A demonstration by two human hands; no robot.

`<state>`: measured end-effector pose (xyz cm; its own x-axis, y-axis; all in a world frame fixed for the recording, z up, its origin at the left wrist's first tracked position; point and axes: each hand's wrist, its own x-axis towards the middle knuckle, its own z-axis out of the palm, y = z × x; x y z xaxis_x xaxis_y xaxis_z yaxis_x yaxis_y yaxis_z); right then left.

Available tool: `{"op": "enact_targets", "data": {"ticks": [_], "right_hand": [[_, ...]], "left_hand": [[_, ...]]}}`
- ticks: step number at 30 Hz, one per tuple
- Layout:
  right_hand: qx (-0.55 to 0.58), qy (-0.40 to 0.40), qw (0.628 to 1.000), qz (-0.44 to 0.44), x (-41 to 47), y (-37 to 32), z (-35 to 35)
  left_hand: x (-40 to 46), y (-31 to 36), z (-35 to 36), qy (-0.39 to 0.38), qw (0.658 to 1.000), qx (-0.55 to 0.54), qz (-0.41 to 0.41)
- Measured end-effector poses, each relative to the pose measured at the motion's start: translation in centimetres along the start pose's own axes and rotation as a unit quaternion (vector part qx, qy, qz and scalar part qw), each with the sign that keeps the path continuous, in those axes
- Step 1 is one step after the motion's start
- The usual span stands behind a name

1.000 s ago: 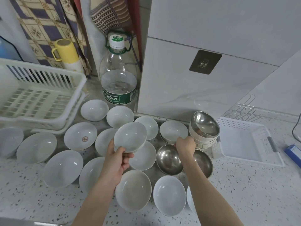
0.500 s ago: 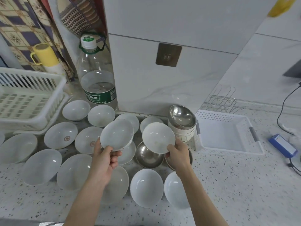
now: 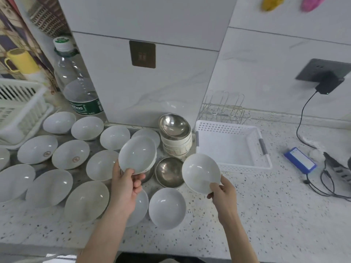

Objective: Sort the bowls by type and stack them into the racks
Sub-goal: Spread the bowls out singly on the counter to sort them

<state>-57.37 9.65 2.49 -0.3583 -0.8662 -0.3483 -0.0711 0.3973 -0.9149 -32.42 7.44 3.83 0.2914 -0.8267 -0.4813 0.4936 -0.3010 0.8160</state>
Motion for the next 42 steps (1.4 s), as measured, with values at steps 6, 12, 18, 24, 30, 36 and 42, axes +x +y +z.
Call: {"op": "enact_targets", "data": {"ticks": [6, 12, 18, 24, 30, 36, 42], "right_hand": [[-0.047, 0.022, 0.998, 0.032, 1.8, 2.9, -3.1], [-0.086, -0.013, 0.996, 0.033, 3.3, 4.2, -3.1], [-0.051, -0.020, 0.996, 0.072, 4.1, 5.0, -2.9], [-0.044, -0.020, 0.996, 0.069, 4.3, 5.5, -2.4], [-0.056, -0.015, 0.996, 0.064, 4.7, 5.8, -2.0], [-0.065, -0.025, 0.995, 0.069, 4.9, 6.0, -1.4], [-0.063, -0.013, 0.995, 0.071, 4.9, 6.4, -1.2]], "left_hand": [[-1.6, -2.4, 1.5, 0.011, 1.000, 0.006, -0.006], [-2.8, -3.3, 2.8, 0.007, 1.000, 0.022, -0.015], [-3.6, -3.3, 3.2, 0.011, 0.999, 0.040, -0.011], [-3.7, -3.8, 2.6, 0.012, 0.998, 0.066, -0.013], [-4.0, -4.2, 2.3, 0.013, 0.996, 0.089, -0.016], [-4.3, -4.5, 2.3, 0.011, 0.994, 0.108, -0.023], [-4.9, -4.9, 2.4, -0.008, 0.991, 0.130, -0.020]]}}
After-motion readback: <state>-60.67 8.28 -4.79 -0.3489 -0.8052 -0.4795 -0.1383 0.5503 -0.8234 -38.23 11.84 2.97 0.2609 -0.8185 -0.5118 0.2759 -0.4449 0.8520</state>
